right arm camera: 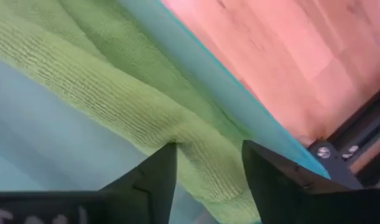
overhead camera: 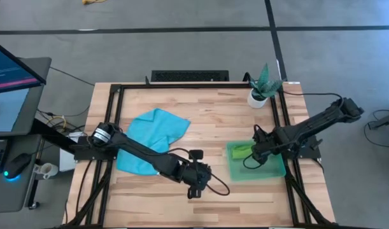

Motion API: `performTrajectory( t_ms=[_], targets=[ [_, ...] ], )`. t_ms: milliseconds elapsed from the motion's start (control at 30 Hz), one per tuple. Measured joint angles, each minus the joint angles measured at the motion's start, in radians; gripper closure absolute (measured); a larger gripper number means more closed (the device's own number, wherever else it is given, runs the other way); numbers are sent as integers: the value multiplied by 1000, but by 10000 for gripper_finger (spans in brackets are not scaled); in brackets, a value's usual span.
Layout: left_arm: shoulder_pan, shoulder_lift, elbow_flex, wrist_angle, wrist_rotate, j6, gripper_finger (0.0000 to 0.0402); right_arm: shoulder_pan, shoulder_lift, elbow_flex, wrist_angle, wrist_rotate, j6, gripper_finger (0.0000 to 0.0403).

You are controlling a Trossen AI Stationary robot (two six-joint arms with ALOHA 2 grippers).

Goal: Roll microfiber towels into tight, uniform cylinder then place into a basket
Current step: Put the green towel into the green bin

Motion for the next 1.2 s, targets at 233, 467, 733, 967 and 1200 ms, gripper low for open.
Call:
performTrajectory(
  t_ms=[233, 467, 733, 967, 1200],
  targets=[
    [-17, -9, 0, -30, -26, -12, 311, -1, -1, 92, -95, 27, -23, 201],
    [-38, -9, 0, -107, -76, -70, 311, 108, -1, 124, 93, -38, 29, 219],
    [-70, -9, 0, -171, -103, -120, 311, 259, 2, 109, 212, -13, 171, 242],
    [-101, -8, -22, -175, -104, -141, 311, 346, 2, 109, 212, 4, 198, 254],
    [-107, -6, -93, -127, -74, -186, 311, 380, 2, 108, 213, 4, 83, 226]
  ],
)
